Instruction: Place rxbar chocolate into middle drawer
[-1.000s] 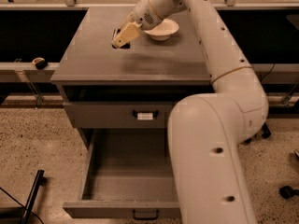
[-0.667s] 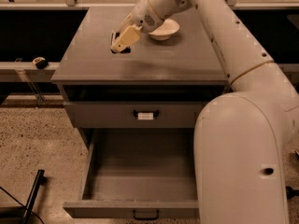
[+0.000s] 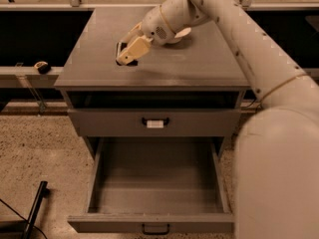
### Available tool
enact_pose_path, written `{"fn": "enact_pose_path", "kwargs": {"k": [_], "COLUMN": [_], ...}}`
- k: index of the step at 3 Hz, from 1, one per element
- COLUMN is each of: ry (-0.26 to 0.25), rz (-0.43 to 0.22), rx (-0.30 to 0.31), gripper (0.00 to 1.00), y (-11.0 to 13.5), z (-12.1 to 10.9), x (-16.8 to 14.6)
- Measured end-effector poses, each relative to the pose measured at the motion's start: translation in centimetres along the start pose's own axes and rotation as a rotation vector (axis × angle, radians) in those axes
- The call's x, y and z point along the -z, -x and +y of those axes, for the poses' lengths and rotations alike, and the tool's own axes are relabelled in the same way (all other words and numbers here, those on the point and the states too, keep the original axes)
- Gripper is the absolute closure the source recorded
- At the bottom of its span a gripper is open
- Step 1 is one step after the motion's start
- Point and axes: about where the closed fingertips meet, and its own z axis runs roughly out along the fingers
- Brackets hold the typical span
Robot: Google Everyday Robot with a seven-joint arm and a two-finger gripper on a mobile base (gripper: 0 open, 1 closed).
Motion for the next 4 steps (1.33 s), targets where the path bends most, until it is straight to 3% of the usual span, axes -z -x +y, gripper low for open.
{"fn": "enact_pose_path", "kwargs": {"k": [1, 2, 3, 4], "ry": [-0.056, -0.006, 0.064, 0.052], "rz": [-0.141, -0.228, -0.223, -0.198], "rx": [0.047, 0.096, 0.081, 0.053], "gripper": [1.0, 1.0, 1.0, 1.0], "y": [3.4, 6.1, 5.2, 3.0], "z": [4.3, 12.0, 15.2, 14.8], "x": [3.8, 5.5, 3.4, 1.5]}}
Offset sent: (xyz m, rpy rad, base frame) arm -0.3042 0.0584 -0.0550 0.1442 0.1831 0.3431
